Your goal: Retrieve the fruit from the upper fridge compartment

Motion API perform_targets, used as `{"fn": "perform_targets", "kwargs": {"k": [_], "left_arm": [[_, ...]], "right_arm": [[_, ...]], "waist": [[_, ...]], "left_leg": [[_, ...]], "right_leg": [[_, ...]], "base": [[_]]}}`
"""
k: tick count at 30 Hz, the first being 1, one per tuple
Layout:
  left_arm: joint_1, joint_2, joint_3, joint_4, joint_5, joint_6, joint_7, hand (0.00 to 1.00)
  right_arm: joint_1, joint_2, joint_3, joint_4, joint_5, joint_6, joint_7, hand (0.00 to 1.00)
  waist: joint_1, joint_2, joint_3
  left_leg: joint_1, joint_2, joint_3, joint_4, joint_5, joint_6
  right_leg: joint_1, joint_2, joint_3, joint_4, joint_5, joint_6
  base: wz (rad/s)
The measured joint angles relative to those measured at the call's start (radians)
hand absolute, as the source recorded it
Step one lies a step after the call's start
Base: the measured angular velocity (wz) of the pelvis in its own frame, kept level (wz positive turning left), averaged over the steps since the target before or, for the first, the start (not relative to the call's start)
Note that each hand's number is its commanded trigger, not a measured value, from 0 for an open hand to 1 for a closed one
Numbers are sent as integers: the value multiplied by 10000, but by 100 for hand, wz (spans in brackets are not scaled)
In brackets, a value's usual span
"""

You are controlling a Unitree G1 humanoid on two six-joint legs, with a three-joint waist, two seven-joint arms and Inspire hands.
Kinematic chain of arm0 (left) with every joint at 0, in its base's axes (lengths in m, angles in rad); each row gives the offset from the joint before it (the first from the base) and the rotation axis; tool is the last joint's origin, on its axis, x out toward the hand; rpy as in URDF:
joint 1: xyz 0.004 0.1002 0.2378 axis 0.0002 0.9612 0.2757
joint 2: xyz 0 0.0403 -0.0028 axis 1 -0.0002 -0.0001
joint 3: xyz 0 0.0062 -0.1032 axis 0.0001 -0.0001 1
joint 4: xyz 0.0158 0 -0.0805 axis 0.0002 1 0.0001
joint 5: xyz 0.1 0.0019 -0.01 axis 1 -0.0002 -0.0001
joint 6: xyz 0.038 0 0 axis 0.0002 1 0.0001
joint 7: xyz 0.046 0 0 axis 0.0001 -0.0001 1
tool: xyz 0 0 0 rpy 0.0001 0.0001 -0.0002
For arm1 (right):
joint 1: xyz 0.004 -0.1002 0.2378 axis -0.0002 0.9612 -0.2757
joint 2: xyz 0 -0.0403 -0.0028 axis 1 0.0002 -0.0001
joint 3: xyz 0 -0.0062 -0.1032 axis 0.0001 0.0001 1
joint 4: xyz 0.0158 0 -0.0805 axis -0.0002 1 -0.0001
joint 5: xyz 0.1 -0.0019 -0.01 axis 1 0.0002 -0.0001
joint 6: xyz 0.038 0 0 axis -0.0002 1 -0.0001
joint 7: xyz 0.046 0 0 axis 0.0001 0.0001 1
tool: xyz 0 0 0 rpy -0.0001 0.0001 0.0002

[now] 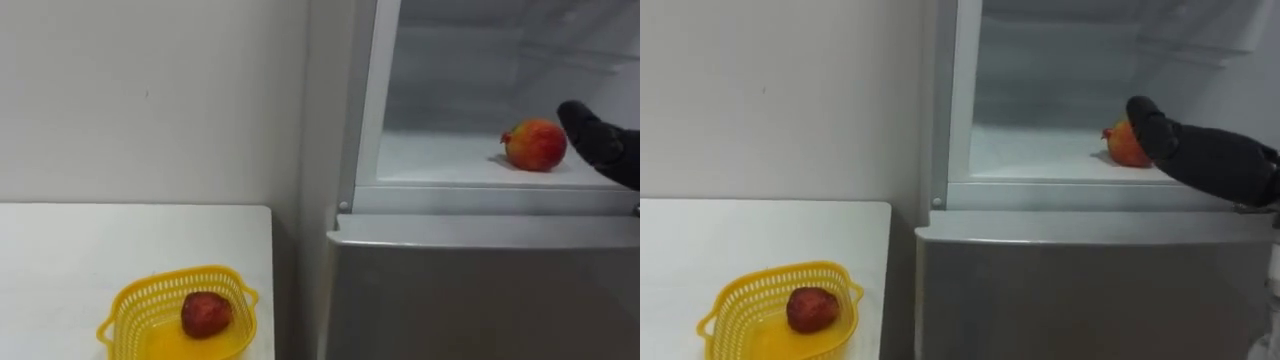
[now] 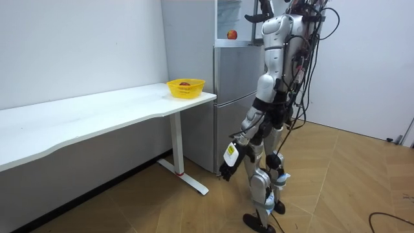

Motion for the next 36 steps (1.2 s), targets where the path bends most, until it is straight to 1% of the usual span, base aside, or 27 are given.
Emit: {"fn": "perform_targets", "kwargs": {"k": [1, 3, 4, 6, 7, 8, 9, 11, 13, 15, 16, 18, 20, 21, 23, 27, 28, 31, 34, 36], "left_arm": [[-24, -1, 7, 3, 3, 3, -1, 0], [0, 0, 29, 9, 0, 28, -34, 0], [27, 3, 64, 8, 1, 55, -73, 0], [42, 9, 238, 5, 0, 104, -150, 0], [71, 16, 394, 2, 12, 113, -204, 0], [85, 20, 449, 1, 16, 129, -230, 0], [99, 20, 483, 1, 15, 131, -254, 0], [113, 27, 493, -1, 8, 136, -359, 0], [124, 27, 490, -20, 5, 160, -511, 0], [190, 29, 505, -214, 6, 198, -667, 0], [205, 28, 514, -376, 7, 218, -703, 0], [240, 29, 549, -545, 5, 230, -706, 0], [242, 41, 644, -736, 5, 222, -698, 0], [243, 44, 652, -763, 4, 226, -690, 0], [274, 46, 640, -867, 6, 242, -671, 0], [297, 46, 638, -968, 6, 274, -640, 0], [295, 46, 639, -1018, 9, 331, -639, 0], [305, 46, 651, -1072, 3, 409, -634, 0], [328, 73, 652, -1082, 5, 409, -636, 0], [377, 91, 656, -1081, 5, 410, -635, 0]], "right_arm": [[-77, 0, -81, 209, -5, 121, -26, 0], [-331, -11, -119, 507, 43, 205, -65, 0], [-418, -44, -162, 596, 113, 333, -87, 0], [-424, -153, -284, 798, 143, 375, -155, 0], [-501, -279, -417, 1048, 240, 376, -180, 0], [-707, -470, -459, 1499, 274, 382, -282, 0], [-840, -567, -473, 1736, 276, 401, -308, 0], [-1346, -832, -477, 2351, 277, 599, -406, 0], [-1597, -965, -476, 2602, 300, 606, -414, 0], [-1608, -1104, -475, 2611, 514, 608, -357, 0], [-1637, -1140, -469, 2631, 774, 612, -328, 0], [-1869, -1143, -445, 2909, 1145, 613, -154, 0], [-2321, -1151, -435, 3519, 1513, 800, 116, 0], [-2402, -1162, -423, 3677, 1574, 818, 148, 0], [-2431, -1343, -297, 4156, 1903, 850, 268, 0], [-2432, -1384, -57, 4584, 2013, 1085, 537, 0], [-2432, -1384, -15, 4594, 2013, 1168, 630, 0], [-2589, -1415, -16, 5044, 2016, 1181, 797, 0], [-2800, -1719, 48, 5707, 2156, 1243, 847, 0], [-2829, -1810, 80, 5817, 2217, 1249, 860, 0]], "waist": [[21, -57, 3], [26, -94, 12], [41, -117, 3], [44, -205, -20], [171, -267, 0], [235, -327, -8], [249, -365, -15], [286, -490, 10], [292, -566, -10], [299, -631, -39], [302, -664, -34], [304, -681, -24], [331, -708, -13], [336, -721, -15], [488, -718, -3], [541, -725, 6], [541, -734, 9], [534, -759, 14], [568, -782, 7], [575, -785, 4]], "left_leg": [[-70, -15, -67, -1, 2, 1], [-146, -18, -102, 14, 5, 1], [-156, -17, -119, 21, 5, 0], [-157, -30, -239, 22, 5, 0], [-153, -35, -325, 22, 7, -2], [-154, -33, -355, 25, 7, -3], [-158, -33, -369, 24, 7, -3], [-161, -33, -412, 21, 8, -4], [-176, -31, -441, 21, 8, -4], [-199, -31, -500, 21, 8, -4], [-203, -32, -601, 22, 8, -4], [-212, -37, -650, 22, 8, -4], [-229, -44, -640, 27, 8, -4], [-229, -48, -641, 27, 8, -4], [-229, -60, -638, 44, 8, -3], [-263, -67, -647, 84, 8, -3], [-341, -74, -657, 152, 8, -3], [-422, -108, -774, 257, 7, -2], [-500, -142, -901, 299, 7, -2], [-502, -143, -925, 304, 7, -2]], "right_leg": [[-20, -8, -37, -2, -14, 8], [-42, -8, -78, -13, -24, 16], [-46, -10, -106, -28, -26, 13], [-14, -19, -212, -161, -27, 12], [-16, -20, -254, -161, -28, 12], [-13, -18, -261, -168, -28, 11], [-6, -19, -276, -170, -29, 10], [27, -15, -295, -180, -39, 7], [63, -19, -356, -181, -40, 7], [52, -30, -476, -177, -40, 8], [48, -41, -553, -177, -40, 9], [59, -48, -584, -179, -47, 19], [40, -53, -567, -186, -49, 17], [42, -53, -563, -189, -49, 17], [75, -62, -549, -181, -52, 16], [60, -70, -558, -171, -54, 13], [45, -77, -576, -167, -56, 9], [3, -149, -799, -170, -62, 11], [-13, -181, -901, -185, -68, 20], [-4, -181, -913, -187, -70, 22]], "base": [[15], [10], [9], [16], [9], [6], [4], [5], [7], [14], [13], [8], [0], [0], [0], [1], [9], [14], [12], [3]]}}
